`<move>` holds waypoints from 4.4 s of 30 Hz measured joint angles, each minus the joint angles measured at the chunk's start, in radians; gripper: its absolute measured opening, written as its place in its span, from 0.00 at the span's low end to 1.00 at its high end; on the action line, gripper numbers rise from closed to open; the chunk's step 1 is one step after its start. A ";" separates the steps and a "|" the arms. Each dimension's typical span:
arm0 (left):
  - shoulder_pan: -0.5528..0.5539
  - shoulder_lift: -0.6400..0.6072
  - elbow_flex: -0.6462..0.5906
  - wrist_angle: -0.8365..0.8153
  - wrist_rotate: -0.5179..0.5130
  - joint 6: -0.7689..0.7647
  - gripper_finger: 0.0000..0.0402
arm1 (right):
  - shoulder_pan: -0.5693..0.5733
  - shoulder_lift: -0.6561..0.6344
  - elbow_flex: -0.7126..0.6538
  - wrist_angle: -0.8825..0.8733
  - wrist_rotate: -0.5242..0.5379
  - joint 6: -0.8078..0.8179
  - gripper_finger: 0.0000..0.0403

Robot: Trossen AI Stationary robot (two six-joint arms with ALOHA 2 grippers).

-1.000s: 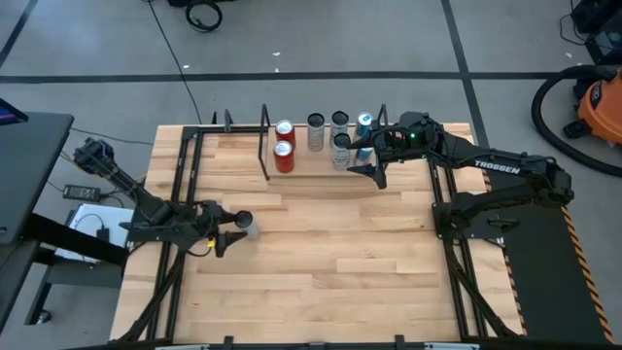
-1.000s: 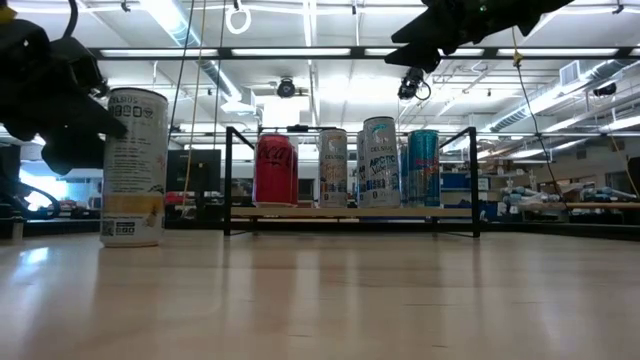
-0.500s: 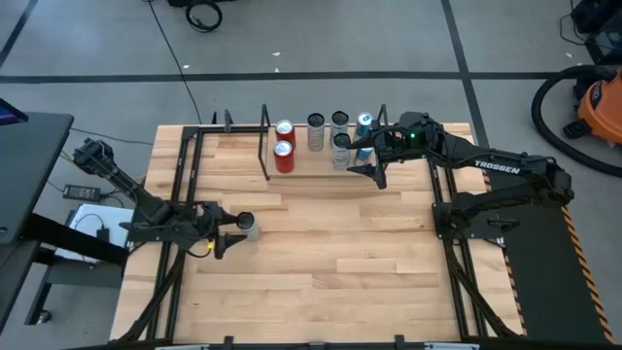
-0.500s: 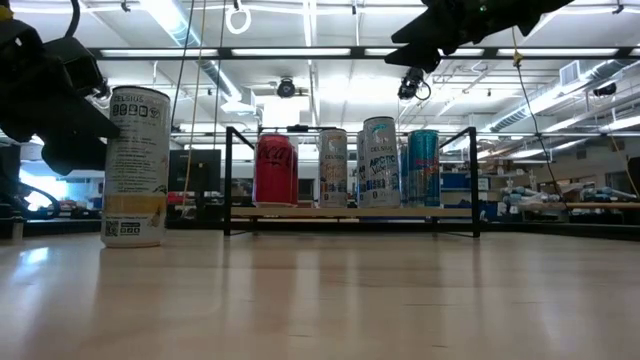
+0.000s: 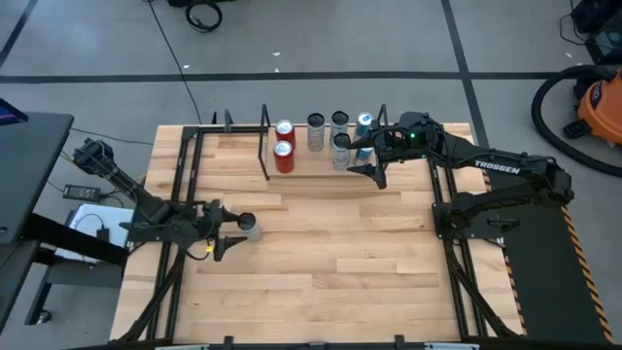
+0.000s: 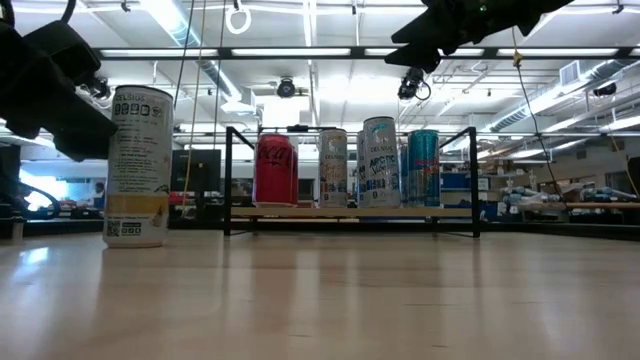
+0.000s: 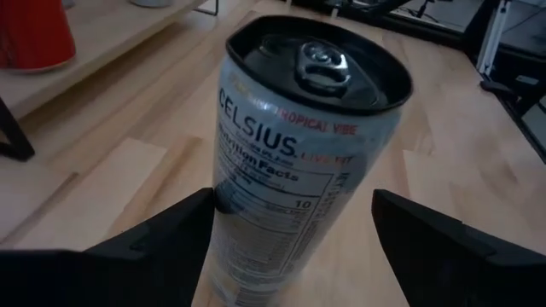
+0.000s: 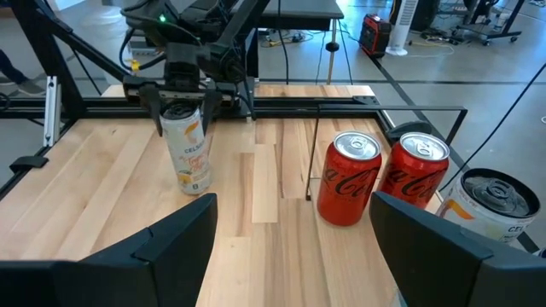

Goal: Place canned beverage on shelf
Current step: Put the black soda can on the shelf aligned with the other red soda can

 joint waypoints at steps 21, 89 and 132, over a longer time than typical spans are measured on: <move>0.252 0.228 0.001 0.272 0.238 0.148 0.79 | 0.000 0.000 0.000 -0.001 0.000 0.000 0.78; 0.649 0.603 0.407 0.434 1.270 0.448 0.65 | 0.309 0.396 0.000 0.673 -0.136 -0.023 0.78; 0.693 0.889 0.718 0.322 1.442 0.679 0.65 | 0.504 0.476 0.000 0.819 0.071 -0.017 0.86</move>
